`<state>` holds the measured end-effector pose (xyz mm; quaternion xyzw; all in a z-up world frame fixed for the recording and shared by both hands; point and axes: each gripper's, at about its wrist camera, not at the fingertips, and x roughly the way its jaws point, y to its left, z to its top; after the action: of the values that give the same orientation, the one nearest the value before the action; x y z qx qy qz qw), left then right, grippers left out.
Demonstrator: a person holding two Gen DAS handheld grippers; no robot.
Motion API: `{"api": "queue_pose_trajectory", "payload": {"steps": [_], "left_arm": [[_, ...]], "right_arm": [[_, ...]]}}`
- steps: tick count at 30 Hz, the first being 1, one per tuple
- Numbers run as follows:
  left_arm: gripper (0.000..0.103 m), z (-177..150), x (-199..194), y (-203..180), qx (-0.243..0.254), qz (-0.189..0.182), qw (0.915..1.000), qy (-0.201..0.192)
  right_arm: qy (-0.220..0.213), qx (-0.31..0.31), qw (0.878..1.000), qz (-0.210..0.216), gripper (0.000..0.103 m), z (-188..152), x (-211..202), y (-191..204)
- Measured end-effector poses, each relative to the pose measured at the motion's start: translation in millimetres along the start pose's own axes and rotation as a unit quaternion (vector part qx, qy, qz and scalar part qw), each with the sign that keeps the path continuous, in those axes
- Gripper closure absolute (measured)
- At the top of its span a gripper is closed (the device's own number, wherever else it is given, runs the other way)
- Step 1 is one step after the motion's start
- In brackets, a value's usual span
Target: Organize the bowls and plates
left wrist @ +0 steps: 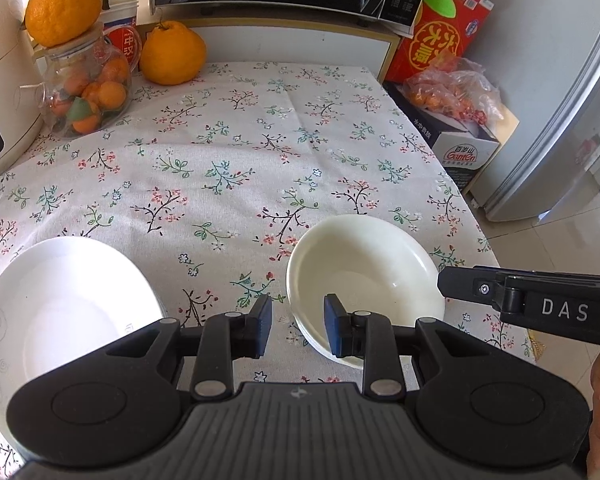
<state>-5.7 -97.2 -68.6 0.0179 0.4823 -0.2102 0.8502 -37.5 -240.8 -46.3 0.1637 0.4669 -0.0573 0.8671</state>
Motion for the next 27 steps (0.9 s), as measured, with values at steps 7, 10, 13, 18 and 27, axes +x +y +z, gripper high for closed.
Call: {"api": "queue_pose_trajectory", "payload": {"steps": [7,10,13,18,27], "left_arm": [[0.072,0,3,0,-0.004,-0.001,1.0,-0.002],[0.069,1,4,1,-0.004,0.0,1.0,-0.002],[0.064,2,6,3,-0.01,0.0,1.0,0.0],[0.062,2,9,5,-0.009,-0.001,1.0,0.0],[0.063,5,22,12,-0.026,-0.003,0.9996,0.008]], "right_arm": [[0.002,-0.002,1.0,-0.004,0.041,0,3,0],[0.005,0.004,1.0,-0.005,0.039,0,6,-2],[0.007,0.011,1.0,-0.006,0.038,0,8,-5],[0.012,0.016,1.0,-0.008,0.037,0,14,-8],[0.025,0.024,0.999,-0.014,0.038,0,29,-9]]}}
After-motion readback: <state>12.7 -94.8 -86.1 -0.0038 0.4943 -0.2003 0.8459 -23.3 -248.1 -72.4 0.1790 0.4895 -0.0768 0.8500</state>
